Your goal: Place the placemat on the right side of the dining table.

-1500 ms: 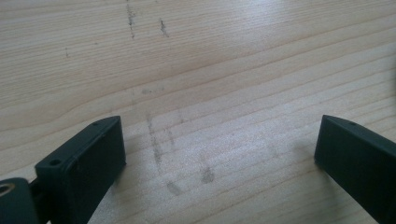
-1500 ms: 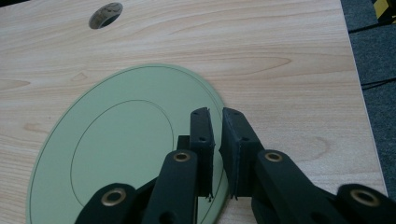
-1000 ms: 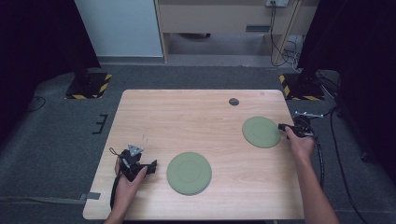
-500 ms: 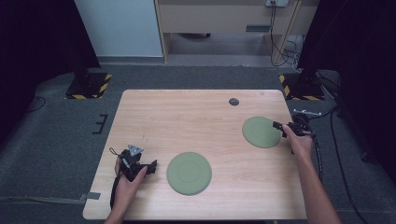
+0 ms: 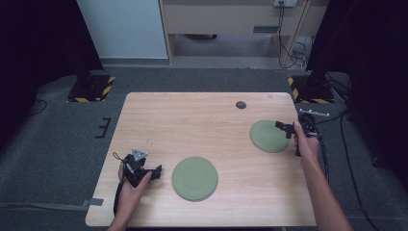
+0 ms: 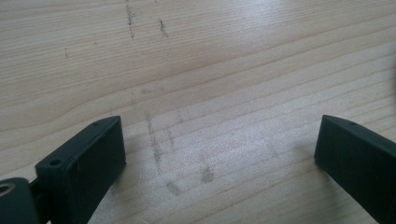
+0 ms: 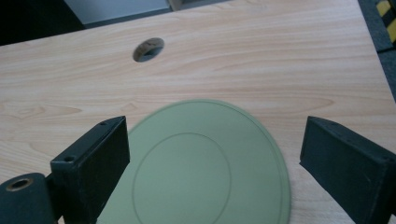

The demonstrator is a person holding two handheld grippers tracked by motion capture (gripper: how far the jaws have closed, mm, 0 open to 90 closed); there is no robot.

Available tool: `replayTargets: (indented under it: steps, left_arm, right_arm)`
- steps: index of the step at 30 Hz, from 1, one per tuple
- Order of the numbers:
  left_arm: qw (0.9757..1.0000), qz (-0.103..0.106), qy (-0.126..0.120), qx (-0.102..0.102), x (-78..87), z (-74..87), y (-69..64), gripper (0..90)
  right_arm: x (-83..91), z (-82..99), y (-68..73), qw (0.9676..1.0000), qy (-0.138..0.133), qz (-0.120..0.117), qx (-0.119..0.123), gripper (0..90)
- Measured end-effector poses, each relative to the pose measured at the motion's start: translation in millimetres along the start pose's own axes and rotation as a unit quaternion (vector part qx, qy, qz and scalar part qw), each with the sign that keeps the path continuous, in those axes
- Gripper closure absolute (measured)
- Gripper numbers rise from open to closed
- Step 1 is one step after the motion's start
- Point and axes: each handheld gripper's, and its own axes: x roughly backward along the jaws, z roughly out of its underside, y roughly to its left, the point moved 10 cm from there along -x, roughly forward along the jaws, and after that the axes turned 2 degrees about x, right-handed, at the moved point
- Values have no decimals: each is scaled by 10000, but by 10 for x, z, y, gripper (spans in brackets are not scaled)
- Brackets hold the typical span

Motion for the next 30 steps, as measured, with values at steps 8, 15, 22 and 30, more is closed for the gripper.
replayTargets:
  steps: [8, 15, 22, 30]
  left_arm:
    - [10000, 19, 0, -22, 2, 3, -7, 12]
    - [10000, 22, -1, -29, 4, 4, -10, 12]
    - [10000, 30, -1, -30, 5, 6, -12, 12]
    - [10000, 40, 1, -39, 7, 8, -16, 12]
  right_arm:
    - [40, -33, 108, 9981, -234, 225, 531, 82]
    - [66, 36, 273, 9960, -247, 173, 844, 82]
    - [77, 169, 434, 9943, -161, 15, 1057, 83]
    - [137, 366, 703, 9913, -39, -284, 1284, 88]
